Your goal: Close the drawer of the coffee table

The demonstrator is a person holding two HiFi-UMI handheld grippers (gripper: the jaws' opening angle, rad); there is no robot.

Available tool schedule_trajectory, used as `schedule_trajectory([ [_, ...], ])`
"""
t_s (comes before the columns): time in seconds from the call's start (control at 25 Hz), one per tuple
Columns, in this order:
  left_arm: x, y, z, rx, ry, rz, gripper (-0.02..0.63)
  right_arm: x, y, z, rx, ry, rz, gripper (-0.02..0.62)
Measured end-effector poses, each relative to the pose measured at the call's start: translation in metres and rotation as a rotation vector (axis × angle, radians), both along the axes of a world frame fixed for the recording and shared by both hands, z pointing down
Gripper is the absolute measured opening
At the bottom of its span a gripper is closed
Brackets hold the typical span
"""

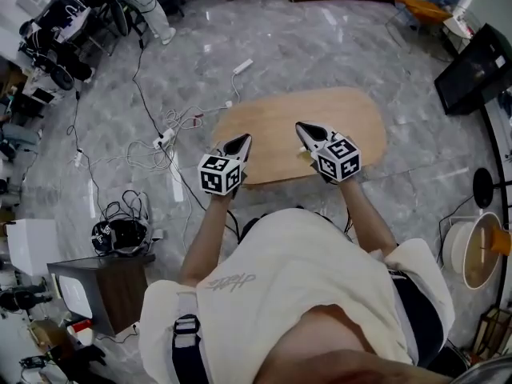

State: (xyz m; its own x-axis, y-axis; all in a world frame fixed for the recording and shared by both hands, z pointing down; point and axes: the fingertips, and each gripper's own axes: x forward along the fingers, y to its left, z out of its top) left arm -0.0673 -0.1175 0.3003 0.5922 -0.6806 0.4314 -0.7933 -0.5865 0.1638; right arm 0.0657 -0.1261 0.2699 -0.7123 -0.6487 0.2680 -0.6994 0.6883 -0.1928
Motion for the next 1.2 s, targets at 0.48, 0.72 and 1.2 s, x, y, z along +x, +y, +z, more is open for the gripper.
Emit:
schedule_trajectory([
  [0.48, -0.047, -0.022, -0.142, 0.313, -0.003, -0.049, 0.005, -0.031, -0.011, -0.144, 0.246, -0.071, 0.039, -0.006],
  [0.72, -0.068, -0.018, -0.183, 0.407, 0.024, -0.074, 0.005, -0.049, 0.003, -0.174, 0.332, -0.075, 0.014, -0.006],
  [1.2, -0.051, -0.003, -0.190, 0.472, 0.047, -0.037, 0.005, -0.050, 0.031, -0.182, 0.397, -0.016, 0.006, -0.006],
])
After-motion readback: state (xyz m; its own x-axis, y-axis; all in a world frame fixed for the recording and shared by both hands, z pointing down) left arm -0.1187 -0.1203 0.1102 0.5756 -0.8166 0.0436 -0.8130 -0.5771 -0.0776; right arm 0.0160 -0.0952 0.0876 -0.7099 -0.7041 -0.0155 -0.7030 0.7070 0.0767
